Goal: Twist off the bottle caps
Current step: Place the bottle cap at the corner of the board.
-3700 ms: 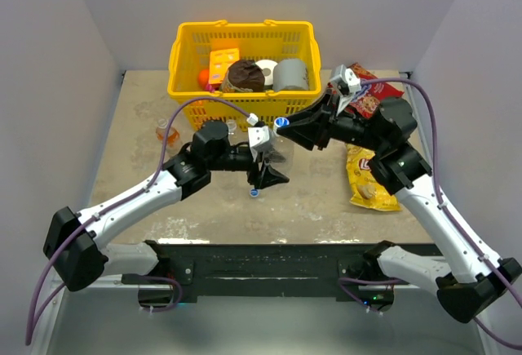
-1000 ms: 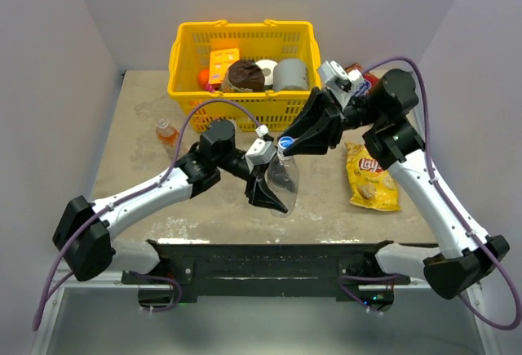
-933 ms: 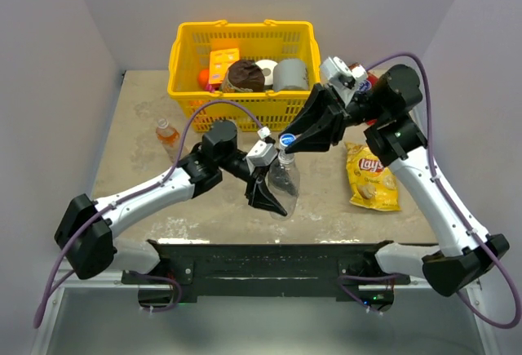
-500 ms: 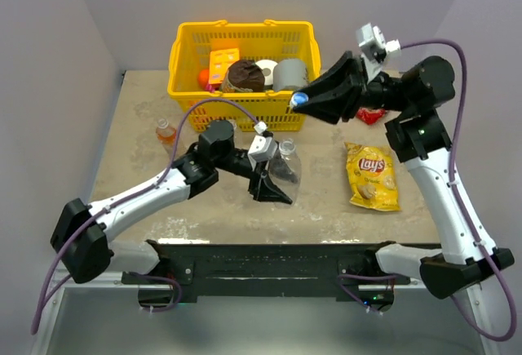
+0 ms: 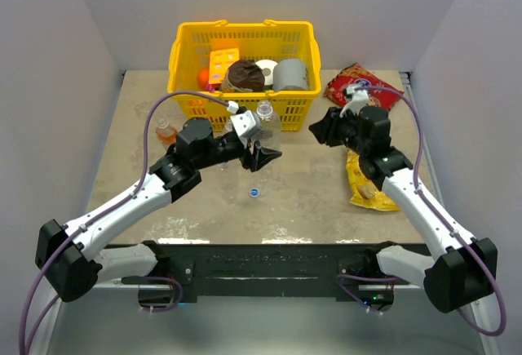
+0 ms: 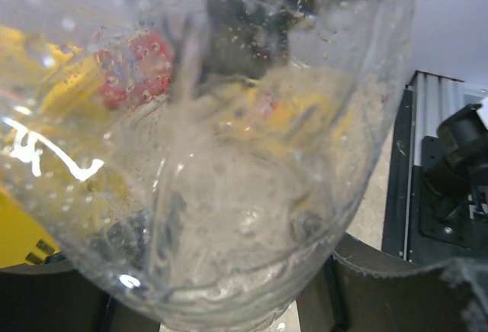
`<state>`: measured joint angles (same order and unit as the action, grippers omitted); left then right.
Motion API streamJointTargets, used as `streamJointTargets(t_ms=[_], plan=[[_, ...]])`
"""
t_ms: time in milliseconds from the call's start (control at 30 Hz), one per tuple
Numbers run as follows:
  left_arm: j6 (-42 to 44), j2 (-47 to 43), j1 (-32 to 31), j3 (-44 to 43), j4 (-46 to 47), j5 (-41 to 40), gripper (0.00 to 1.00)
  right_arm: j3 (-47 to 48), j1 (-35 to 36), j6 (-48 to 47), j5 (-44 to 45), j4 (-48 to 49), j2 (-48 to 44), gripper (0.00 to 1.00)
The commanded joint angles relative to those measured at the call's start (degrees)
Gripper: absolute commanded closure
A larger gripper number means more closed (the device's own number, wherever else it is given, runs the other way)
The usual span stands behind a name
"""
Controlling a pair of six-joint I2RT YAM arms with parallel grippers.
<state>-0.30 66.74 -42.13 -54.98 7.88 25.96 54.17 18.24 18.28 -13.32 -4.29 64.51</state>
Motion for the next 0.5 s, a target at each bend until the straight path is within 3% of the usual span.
streamJointTargets(t_ms=[0,233,467], plan=[[-1.20,0.41,0.21,0.66,0.91,-6.35,0.76,-6.00,3.73,-0.79,14.45,8.24,0.51,0.81],[-1.29,1.29,0.03,0.66,0.65,-6.97,0.76,-14.09,9.09,3.24,21.14,19.93,13.34,0.80],[-0.67,1.29,0.03,0.84,0.21,-8.38,0.76,-13.57,9.71,5.36,23.69,27.75,25.83,0.79]])
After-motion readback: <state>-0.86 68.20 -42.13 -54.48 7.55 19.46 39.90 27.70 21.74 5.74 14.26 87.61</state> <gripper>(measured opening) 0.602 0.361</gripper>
